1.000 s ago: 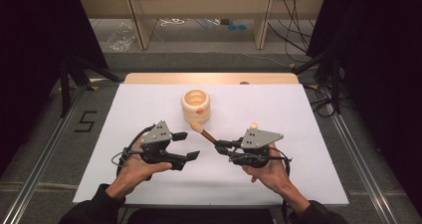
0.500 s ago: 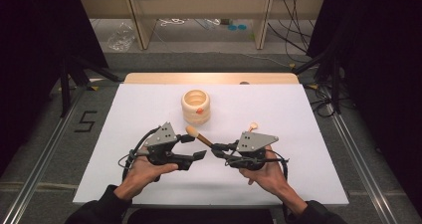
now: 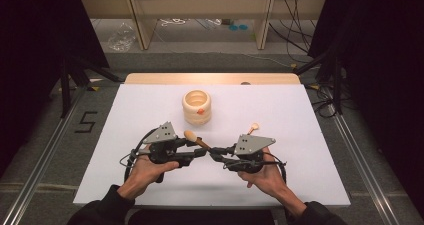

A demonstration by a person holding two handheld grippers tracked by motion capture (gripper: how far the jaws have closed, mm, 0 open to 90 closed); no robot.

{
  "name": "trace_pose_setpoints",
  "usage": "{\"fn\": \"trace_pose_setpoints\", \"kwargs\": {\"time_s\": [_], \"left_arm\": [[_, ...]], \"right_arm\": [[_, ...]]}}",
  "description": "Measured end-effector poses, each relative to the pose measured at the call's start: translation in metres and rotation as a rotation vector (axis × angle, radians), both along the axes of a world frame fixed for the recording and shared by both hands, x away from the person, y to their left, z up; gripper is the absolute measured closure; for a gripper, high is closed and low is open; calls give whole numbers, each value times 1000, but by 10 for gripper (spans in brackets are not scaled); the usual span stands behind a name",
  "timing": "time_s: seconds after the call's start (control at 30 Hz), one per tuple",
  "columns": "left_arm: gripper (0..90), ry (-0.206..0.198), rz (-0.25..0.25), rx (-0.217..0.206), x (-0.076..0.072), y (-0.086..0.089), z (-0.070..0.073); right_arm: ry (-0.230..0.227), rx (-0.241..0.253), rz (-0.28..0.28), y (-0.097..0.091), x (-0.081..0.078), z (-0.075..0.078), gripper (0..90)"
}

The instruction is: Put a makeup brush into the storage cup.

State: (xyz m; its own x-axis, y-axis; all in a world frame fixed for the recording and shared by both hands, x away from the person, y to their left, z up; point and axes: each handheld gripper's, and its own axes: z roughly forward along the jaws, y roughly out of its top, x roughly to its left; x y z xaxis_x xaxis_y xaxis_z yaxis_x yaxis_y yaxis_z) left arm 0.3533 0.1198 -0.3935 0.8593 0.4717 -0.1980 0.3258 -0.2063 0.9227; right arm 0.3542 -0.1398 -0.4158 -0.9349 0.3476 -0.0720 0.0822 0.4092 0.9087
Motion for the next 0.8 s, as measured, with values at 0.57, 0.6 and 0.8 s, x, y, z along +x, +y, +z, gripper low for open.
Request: {"fn": "trace_pose_setpoints", "kwargs": {"time_s": [0.57, 0.6, 0.8], "left_arm": [[748, 64, -42, -86, 3, -1, -4], [756, 59, -45, -83, 3, -1, -4], [763, 63, -46, -83, 3, -2, -3]], "right_arm": [[21, -39, 15, 7, 0, -7, 785], [21, -39, 14, 7, 0, -7, 785], [35, -35, 23, 8, 0, -9, 785]]}}
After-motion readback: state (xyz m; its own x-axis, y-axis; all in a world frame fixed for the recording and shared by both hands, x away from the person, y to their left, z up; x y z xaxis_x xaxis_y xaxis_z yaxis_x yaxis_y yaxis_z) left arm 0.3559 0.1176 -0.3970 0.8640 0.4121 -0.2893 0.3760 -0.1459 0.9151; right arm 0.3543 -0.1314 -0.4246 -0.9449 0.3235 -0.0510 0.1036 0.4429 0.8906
